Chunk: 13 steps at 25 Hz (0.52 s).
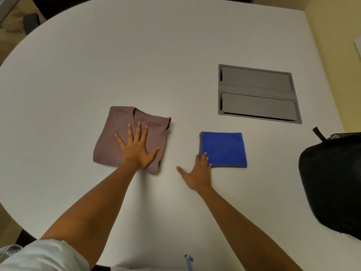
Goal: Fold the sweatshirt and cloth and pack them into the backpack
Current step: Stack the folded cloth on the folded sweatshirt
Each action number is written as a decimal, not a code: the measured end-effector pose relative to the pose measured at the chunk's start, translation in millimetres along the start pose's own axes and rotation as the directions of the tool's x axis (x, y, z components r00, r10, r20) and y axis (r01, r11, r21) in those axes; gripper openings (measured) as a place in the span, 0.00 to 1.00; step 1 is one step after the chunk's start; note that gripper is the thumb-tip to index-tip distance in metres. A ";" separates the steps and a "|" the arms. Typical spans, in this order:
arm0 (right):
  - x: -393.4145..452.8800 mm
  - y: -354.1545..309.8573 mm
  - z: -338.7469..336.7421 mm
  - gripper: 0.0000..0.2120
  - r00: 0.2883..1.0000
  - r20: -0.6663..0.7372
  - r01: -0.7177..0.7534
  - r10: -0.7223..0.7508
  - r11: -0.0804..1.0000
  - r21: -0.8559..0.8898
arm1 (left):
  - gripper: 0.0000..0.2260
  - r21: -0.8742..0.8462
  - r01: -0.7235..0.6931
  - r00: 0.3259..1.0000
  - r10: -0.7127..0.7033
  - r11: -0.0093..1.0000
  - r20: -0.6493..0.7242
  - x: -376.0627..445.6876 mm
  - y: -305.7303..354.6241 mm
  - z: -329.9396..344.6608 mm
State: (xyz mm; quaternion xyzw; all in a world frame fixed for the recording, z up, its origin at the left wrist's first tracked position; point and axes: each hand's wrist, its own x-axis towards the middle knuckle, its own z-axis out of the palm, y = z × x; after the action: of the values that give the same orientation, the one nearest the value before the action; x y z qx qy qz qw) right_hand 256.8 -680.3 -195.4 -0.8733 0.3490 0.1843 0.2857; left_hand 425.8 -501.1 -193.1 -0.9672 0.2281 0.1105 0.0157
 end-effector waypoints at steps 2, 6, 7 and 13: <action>-9.9 -12.8 12.5 0.52 0.997 0.063 0.051 -0.050 0.999 -0.005 | 0.43 -0.001 0.000 1.000 0.000 1.000 0.011 -0.3 0.4 -1.0; -8.4 -14.0 6.5 0.38 0.987 -0.149 0.086 -0.061 0.983 0.165 | 0.45 -0.090 -0.042 0.999 0.041 0.995 -0.015 -4.8 -5.7 -0.6; -2.9 -6.6 -2.8 0.35 0.972 -0.235 0.066 -0.017 0.977 0.203 | 0.46 -0.140 -0.074 0.997 0.068 0.987 -0.046 -7.1 -10.2 -0.9; 30.3 72.2 -53.2 0.42 0.892 -0.349 -0.252 0.285 0.958 0.139 | 0.50 -0.210 0.005 0.998 -0.016 0.978 -0.053 -26.6 -28.8 0.5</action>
State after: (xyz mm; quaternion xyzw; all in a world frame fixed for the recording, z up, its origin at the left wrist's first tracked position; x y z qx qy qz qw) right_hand 232.6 -771.8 -197.0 -0.8218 0.5213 0.0403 0.2264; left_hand 415.3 -463.6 -188.3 -0.9673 0.2104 0.1076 -0.0922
